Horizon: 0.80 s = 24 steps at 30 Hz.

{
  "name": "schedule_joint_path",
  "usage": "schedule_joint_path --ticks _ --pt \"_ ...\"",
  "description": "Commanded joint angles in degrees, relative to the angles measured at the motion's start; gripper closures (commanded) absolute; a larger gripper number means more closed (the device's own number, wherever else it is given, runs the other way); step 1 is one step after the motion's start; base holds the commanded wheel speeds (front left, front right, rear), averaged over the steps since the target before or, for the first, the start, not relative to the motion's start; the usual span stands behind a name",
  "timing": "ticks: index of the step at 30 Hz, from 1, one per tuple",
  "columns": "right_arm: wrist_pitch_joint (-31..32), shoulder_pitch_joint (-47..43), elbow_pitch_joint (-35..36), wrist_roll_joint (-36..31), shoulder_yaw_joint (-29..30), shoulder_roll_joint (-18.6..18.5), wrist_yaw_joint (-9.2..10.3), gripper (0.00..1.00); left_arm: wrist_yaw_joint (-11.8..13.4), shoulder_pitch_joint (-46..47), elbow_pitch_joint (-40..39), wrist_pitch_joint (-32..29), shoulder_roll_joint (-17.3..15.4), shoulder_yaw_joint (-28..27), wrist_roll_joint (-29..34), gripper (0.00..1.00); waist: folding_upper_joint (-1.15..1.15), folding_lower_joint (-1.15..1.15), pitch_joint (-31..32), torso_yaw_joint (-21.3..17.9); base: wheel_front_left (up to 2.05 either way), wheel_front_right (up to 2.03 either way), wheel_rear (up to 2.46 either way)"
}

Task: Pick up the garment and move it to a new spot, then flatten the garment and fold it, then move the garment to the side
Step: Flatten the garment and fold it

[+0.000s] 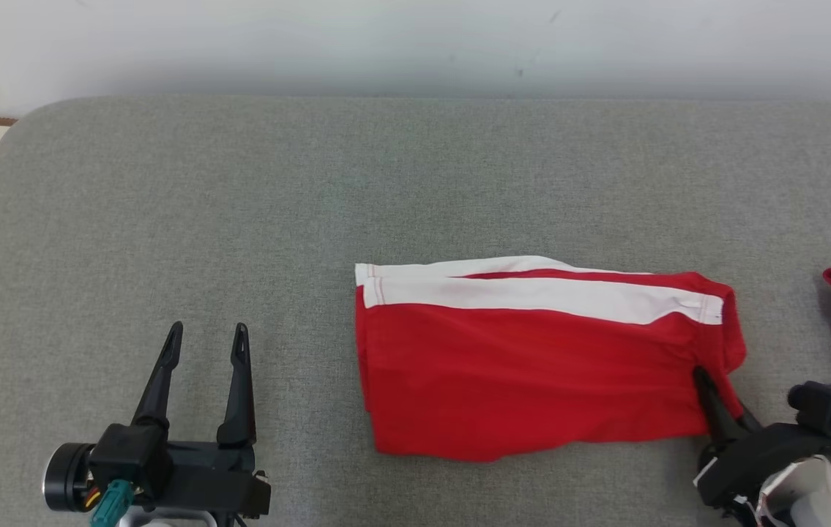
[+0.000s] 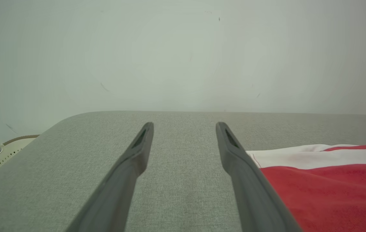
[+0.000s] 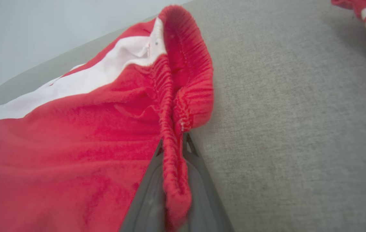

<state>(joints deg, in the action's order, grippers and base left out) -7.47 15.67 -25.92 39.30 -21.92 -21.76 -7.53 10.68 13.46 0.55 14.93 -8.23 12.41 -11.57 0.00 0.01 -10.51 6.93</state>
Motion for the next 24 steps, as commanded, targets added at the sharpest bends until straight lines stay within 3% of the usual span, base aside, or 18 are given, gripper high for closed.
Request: schedule_joint_path --ticks 1,8,15,19,24 --pt "0.08 -1.0 0.71 -0.52 0.79 -0.82 0.08 1.0 -0.04 -0.5 0.17 0.22 -0.01 -0.2 -0.08 0.0 0.0 -0.01 0.3 -0.31 0.0 0.0 0.0" --pt "0.91 -2.94 11.08 -7.93 2.54 -0.67 0.06 1.0 -0.26 -0.9 0.29 0.22 0.11 -0.5 -0.04 0.0 0.0 -0.01 1.15 -1.0 0.0 0.0 0.0" --pt "7.92 -3.7 25.09 -13.92 -2.64 3.4 0.06 1.0 -0.52 -0.92 0.53 0.23 0.39 -0.35 0.07 0.0 0.0 -0.01 1.87 -0.32 0.0 0.0 0.0" --pt "11.22 -2.57 27.01 -14.31 -7.28 5.21 0.06 1.0 -0.95 -0.79 0.68 0.22 0.75 0.0 0.04 0.0 0.0 -0.01 1.86 0.64 0.0 0.0 0.0" --pt "12.3 -0.12 24.18 -13.32 -12.23 6.52 0.06 1.0 -1.19 -0.57 0.84 0.22 1.08 0.16 0.05 0.0 0.0 -0.01 1.36 1.93 0.0 0.0 0.0"
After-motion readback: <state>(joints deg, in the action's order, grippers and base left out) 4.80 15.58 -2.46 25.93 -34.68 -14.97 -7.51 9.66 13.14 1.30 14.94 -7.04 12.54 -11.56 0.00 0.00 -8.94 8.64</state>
